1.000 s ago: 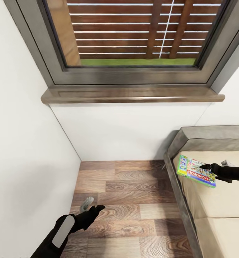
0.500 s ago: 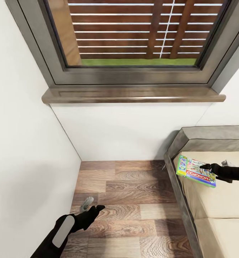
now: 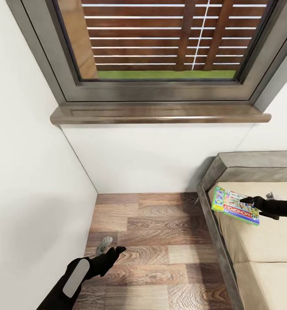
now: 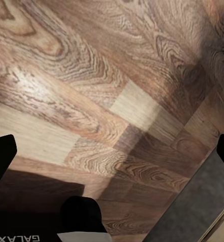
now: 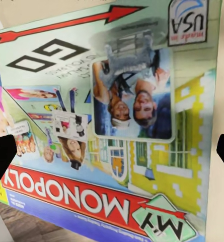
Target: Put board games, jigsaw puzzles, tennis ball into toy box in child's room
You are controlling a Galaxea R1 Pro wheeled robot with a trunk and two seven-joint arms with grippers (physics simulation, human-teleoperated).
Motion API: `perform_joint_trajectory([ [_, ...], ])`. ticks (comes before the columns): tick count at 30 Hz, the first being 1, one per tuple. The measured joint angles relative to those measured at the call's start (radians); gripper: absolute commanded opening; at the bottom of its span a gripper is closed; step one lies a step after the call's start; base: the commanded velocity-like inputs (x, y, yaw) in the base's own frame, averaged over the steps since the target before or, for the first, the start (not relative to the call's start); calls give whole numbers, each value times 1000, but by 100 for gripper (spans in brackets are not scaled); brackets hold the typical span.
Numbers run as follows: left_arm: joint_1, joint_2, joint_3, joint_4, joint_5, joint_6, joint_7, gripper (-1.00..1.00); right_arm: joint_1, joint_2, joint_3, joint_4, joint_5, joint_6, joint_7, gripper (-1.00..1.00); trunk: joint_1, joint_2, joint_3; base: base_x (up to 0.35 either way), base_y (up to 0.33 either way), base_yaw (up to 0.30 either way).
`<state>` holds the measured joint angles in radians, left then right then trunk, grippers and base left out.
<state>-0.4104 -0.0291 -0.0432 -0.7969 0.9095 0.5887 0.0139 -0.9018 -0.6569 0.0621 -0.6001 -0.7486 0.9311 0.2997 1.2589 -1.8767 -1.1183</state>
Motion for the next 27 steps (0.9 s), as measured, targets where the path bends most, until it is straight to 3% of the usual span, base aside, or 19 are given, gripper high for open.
perform_joint_trajectory([
  [14, 1, 0, 0, 0, 0, 0, -1, 100, -2, -13, -6, 0, 3, -25, -4, 100, 0, 0, 0, 0, 0, 0],
  [27, 1, 0, 0, 0, 0, 0, -1, 100, -5, -40, -80, 1, 8, -112, -8, 100, 0, 0, 0, 0, 0, 0],
])
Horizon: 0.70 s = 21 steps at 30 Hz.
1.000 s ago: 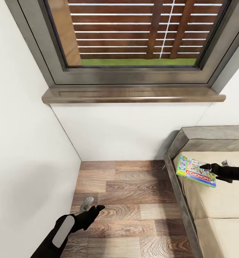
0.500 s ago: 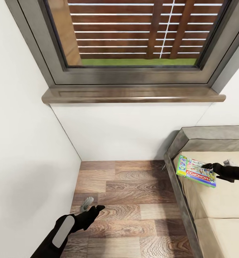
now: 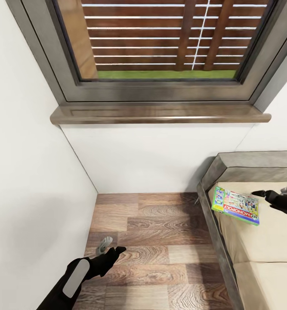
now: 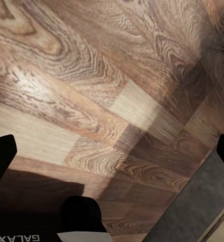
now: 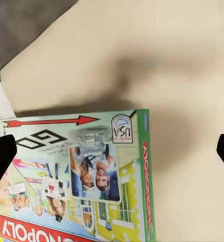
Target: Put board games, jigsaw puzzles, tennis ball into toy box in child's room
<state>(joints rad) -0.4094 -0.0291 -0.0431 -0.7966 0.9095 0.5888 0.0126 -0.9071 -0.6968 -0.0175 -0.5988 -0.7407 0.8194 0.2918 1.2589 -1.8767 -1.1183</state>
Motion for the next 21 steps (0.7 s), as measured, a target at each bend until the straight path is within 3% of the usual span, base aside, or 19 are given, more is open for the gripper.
perform_joint_trajectory([
  [10, 0, 0, 0, 0, 0, 0, 0, 100, 0, -21, -17, 0, -1, -17, -3, 100, 0, 0, 0, 0, 0, 0],
  [21, 0, -1, -1, 1, 0, 0, 0, 100, 0, -26, -21, 0, -1, -27, -3, 100, 0, 0, 0, 0, 0, 0],
])
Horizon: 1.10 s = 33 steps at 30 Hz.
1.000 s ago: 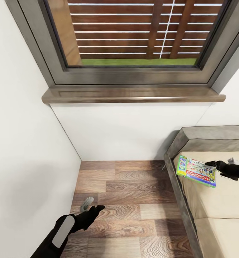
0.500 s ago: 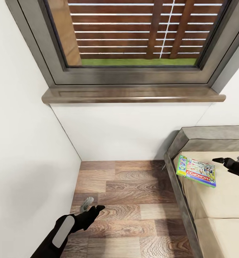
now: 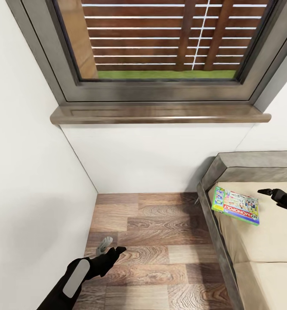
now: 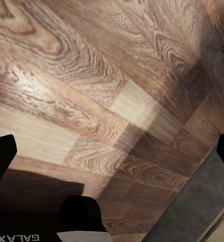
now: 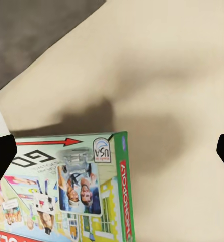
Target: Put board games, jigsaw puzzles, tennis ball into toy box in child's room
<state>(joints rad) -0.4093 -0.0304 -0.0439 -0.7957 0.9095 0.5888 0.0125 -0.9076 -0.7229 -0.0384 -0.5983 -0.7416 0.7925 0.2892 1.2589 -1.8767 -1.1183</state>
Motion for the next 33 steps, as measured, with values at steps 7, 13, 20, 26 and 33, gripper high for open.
perform_joint_trajectory([
  [7, 0, 0, -6, 1, 0, 0, -1, 100, 1, -2, -1, 0, 0, -4, -8, 100, 0, 0, 0, 0, 0, 0],
  [13, -9, -1, -39, 2, 5, 0, -33, 100, 6, -5, -2, -1, 0, -22, -41, 100, 0, 0, 0, 0, 0, 0],
  [20, -40, -4, -72, 6, 2, -20, -136, 100, 11, -19, -2, -1, 0, -41, -65, 100, 0, 0, 0, 0, 0, 0],
  [26, -105, -20, -86, 60, 1, -87, -234, 100, 13, -37, -6, -2, 1, -49, -76, 100, 0, 0, 0, 0, 0, 0],
  [33, -243, -76, -121, 225, -17, -200, -296, 100, 15, -76, -59, -2, 2, -72, -81, 100, 0, 0, 0, 0, 0, 0],
])
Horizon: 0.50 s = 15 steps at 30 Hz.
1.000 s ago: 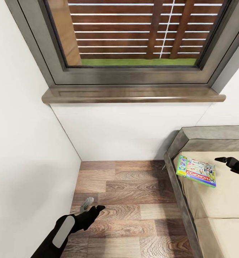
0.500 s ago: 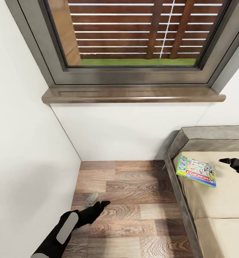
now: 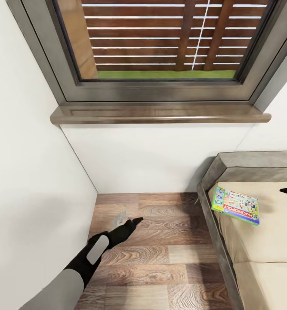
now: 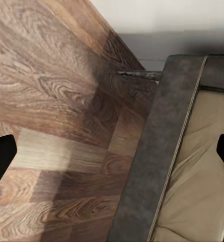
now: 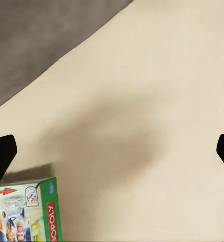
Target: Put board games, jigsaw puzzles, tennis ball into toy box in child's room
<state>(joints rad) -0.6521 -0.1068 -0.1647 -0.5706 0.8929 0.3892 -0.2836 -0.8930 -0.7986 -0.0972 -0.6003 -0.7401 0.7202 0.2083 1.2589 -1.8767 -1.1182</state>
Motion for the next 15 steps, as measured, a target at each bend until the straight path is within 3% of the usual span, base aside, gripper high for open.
perform_joint_trajectory([
  [8, -83, -32, -85, 105, -25, -68, -24, 100, 4, -33, -77, 0, 1, -64, -9, 100, 0, 0, 0, 0, 0, 0],
  [15, -109, -41, -114, 135, -31, -89, -30, 100, 6, -43, -102, -4, 4, -91, -8, 100, 0, 0, 0, 0, 0, 0],
])
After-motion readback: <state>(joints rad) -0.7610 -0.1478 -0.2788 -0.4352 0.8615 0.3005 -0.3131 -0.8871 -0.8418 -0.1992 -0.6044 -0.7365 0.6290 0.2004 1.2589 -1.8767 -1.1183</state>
